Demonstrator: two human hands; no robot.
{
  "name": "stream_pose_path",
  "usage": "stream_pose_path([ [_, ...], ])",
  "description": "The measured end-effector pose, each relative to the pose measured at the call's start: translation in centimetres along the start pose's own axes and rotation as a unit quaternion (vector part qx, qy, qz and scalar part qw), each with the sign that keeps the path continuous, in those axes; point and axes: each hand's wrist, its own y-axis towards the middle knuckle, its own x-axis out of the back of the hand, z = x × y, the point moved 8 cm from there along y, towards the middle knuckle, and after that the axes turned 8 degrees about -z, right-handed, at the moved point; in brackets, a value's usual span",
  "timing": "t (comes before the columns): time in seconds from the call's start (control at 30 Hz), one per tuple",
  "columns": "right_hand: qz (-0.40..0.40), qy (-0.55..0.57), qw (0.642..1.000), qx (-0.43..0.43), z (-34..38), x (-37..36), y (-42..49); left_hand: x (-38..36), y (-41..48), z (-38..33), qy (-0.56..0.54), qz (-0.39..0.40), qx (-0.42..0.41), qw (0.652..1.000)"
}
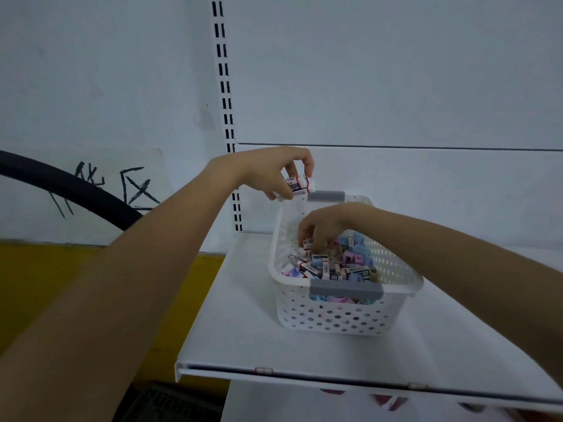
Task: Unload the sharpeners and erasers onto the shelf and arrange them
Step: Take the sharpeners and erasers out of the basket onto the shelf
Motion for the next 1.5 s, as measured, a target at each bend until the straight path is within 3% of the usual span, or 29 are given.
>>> stream_pose_path([
  [0.27,0.000,0.008,1.000,-0.015,-0.4,-0.4,0.3,-0.2,0.1,0.2,-0.014,0.002,-0.001,1.000],
  [0.47,-0.078,-0.050,0.995,0.036,-0.1,0.8,0.4,0.0,-0.1,1.1,-0.002,0.013,0.013,1.000],
  [0.6,-0.086,-0.066,0.993,0.040,-0.2,1.4,-0.2,0.2,0.0,1.6,0.028,0.035,0.026,0.999],
  [0.9,-0.132,-0.006,0.991,-0.026,-1.9,6.8,-4.7,0.6,1.1,0.8,0.055,0.065,0.024,0.996],
  [1.2,-0.160,0.011,0.983,-0.092,-7.2,10.4,-13.2,-0.9,4.2,-5.7,0.050,0.071,-0.012,0.996],
  [1.5,-0.130,-0.016,0.981,-0.144,-18.2,6.6,-23.1,-7.1,8.4,-17.2,0.028,0.063,-0.039,0.997],
])
